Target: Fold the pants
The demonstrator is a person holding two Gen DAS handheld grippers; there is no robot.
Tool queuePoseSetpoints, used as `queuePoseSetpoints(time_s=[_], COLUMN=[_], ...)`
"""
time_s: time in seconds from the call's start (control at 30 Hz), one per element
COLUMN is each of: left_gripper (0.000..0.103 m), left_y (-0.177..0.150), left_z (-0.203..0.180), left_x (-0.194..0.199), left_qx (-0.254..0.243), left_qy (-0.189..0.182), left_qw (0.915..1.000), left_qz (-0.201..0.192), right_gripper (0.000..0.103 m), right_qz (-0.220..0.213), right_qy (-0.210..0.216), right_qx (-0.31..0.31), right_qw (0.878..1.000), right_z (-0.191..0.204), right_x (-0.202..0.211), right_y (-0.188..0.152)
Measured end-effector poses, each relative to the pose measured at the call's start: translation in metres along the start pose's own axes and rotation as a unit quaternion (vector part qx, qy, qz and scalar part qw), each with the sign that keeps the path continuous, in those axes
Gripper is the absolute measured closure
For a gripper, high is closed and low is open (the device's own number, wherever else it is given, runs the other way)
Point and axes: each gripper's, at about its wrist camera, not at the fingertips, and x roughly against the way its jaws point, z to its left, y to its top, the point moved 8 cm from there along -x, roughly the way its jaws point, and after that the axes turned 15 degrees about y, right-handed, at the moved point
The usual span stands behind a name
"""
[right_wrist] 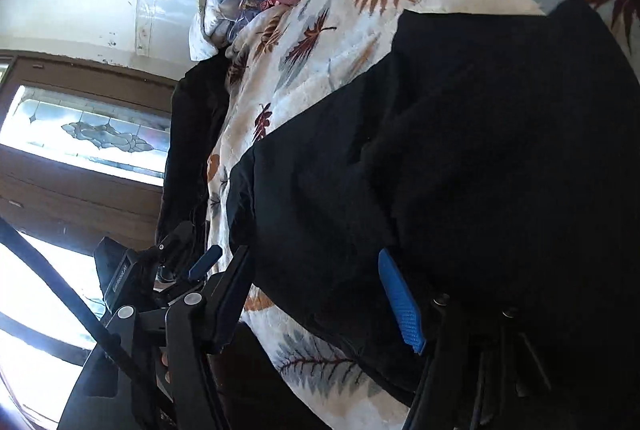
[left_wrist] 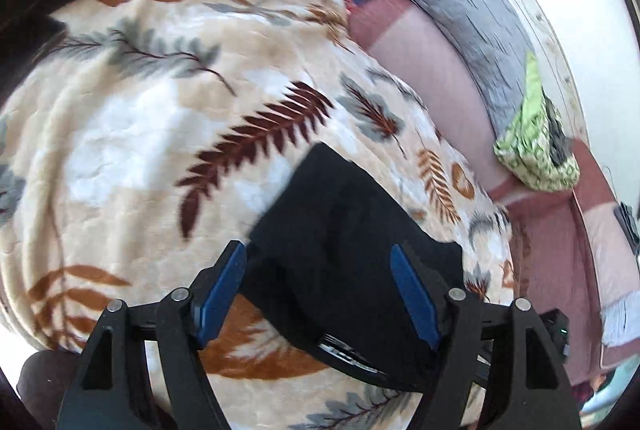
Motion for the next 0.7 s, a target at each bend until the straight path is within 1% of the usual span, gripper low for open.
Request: queuePoseSetpoints(time_s=[0.07, 0.13, 0.2, 0.23, 0.27, 0.33, 0.37, 0.4, 0.43, 0.47, 0.5, 0.53, 0.6, 0.63, 0.7], left_gripper=[0.027, 0.027, 0.027, 0.027, 0.026, 0.024, 0.024, 0.028, 0.033, 0.041, 0.043, 0.043, 0.043, 0.043, 0.038], left_y=[0.001, -0.002, -0.01, -0.014, -0.017, -0.02, -0.021, -0.022, -0.023, -0.025, -0.026, -0.025, -0.024, -0.024, -0.024], left_z=[0.007, 0.013, 0.013, 0.011, 0.01, 0.009, 0.009, 0.008, 0.009, 0.01, 0.012, 0.014, 0.015, 0.015, 0.015], left_x=[-0.004, -0.013, -0.025, -0.03, -0.034, -0.031, -0.03, -0.03, -0.03, -0.034, -0.036, -0.036, -0.035, -0.035, -0.036], left_qx=[0.003, 0.01, 0.024, 0.029, 0.03, 0.021, 0.019, 0.021, 0.026, 0.034, 0.041, 0.049, 0.056, 0.059, 0.062], left_qy=[0.015, 0.024, 0.003, -0.009, -0.015, -0.025, -0.037, -0.051, -0.069, -0.081, -0.086, -0.092, -0.102, -0.103, -0.106], left_qw=[0.9998, 0.9996, 0.9997, 0.9995, 0.9993, 0.9994, 0.9991, 0.9985, 0.9973, 0.9961, 0.9953, 0.9944, 0.9931, 0.9927, 0.9922], left_qz=[-0.013, -0.01, 0.006, 0.014, 0.014, -0.008, -0.008, -0.005, 0.002, 0.013, 0.018, 0.019, 0.018, 0.019, 0.02], right_gripper=[0.032, 0.03, 0.029, 0.026, 0.025, 0.024, 0.023, 0.021, 0.019, 0.019, 0.019, 0.019, 0.019, 0.019, 0.019], right_qz=[0.007, 0.016, 0.027, 0.034, 0.05, 0.081, 0.1, 0.122, 0.151, 0.185, 0.211, 0.236, 0.28, 0.289, 0.307], right_qy=[-0.023, -0.04, -0.056, -0.062, -0.067, -0.083, -0.094, -0.101, -0.11, -0.124, -0.14, -0.159, -0.211, -0.23, -0.268], right_qx=[0.022, 0.046, 0.068, 0.078, 0.089, 0.113, 0.132, 0.148, 0.167, 0.183, 0.195, 0.203, 0.202, 0.198, 0.18], right_qw=[0.999, 0.998, 0.996, 0.995, 0.993, 0.987, 0.982, 0.976, 0.968, 0.957, 0.948, 0.937, 0.915, 0.908, 0.895], right_z=[0.014, 0.031, 0.049, 0.059, 0.071, 0.09, 0.1, 0.108, 0.115, 0.118, 0.12, 0.119, 0.108, 0.103, 0.091], right_x=[0.004, 0.005, 0.001, -0.003, -0.012, -0.033, -0.049, -0.064, -0.085, -0.108, -0.128, -0.148, -0.186, -0.197, -0.223], right_y=[0.001, 0.006, 0.014, 0.02, 0.024, 0.031, 0.034, 0.035, 0.034, 0.032, 0.031, 0.03, 0.032, 0.033, 0.039])
